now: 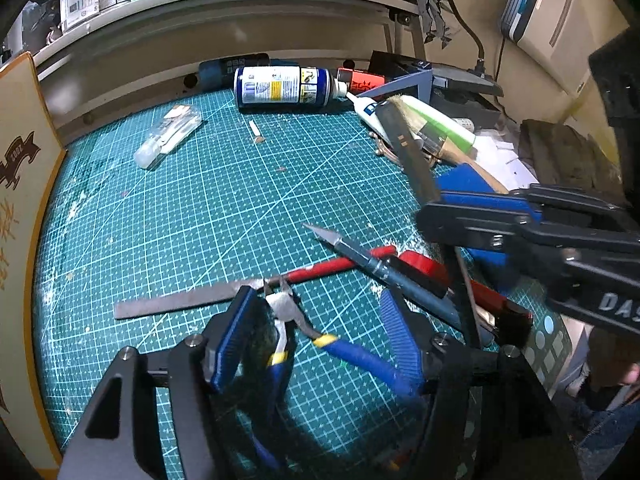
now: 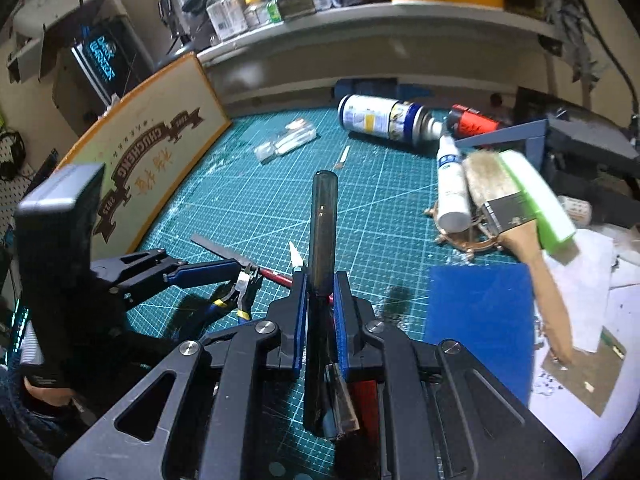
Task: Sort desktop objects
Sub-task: 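Close the right gripper on the black-handled tool while the left closes on the blue pliers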
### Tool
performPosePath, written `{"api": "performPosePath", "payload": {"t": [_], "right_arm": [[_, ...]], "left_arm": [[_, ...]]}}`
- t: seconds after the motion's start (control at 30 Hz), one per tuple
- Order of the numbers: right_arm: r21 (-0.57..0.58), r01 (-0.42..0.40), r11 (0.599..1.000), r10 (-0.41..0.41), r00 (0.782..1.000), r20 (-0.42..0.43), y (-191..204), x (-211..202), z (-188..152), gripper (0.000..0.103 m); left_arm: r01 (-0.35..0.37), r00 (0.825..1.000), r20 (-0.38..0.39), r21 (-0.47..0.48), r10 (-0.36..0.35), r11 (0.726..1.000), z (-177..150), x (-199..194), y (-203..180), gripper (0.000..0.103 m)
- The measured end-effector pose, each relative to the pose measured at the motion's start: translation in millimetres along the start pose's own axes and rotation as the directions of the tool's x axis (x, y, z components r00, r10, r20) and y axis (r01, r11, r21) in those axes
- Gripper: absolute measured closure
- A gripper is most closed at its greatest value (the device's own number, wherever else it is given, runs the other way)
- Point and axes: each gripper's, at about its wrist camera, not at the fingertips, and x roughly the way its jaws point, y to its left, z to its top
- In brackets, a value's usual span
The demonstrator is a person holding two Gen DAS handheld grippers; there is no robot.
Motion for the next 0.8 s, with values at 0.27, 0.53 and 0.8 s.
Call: {"api": "performPosePath", "payload": {"t": [0.27, 0.53, 0.8], "right_arm": [[-0.006, -0.026, 1.000, 0.026, 1.000, 0.010, -1.8, -5.7, 0.0, 0.091], [-0.012, -0.027, 1.000, 0.027, 0.999, 0.020, 2.2, -9.9, 1.1, 0.091], [-0.037, -0.032, 0.999, 0.035, 0.997, 0.070, 14.8, -24.4, 3.5, 0.091]], "left_arm": [[-0.011, 1.000, 0.016, -0.003, 0.011, 1.000, -1.6, -4.3, 3.2, 0.087], [0.019, 0.994, 0.109, 0.026, -0.021, 0.999, -0.8, -37.7, -6.6, 0.090], [0.062, 0.967, 0.246, 0.018, -0.065, 0.998, 0.1, -75.7, -4.1, 0.092]]}}
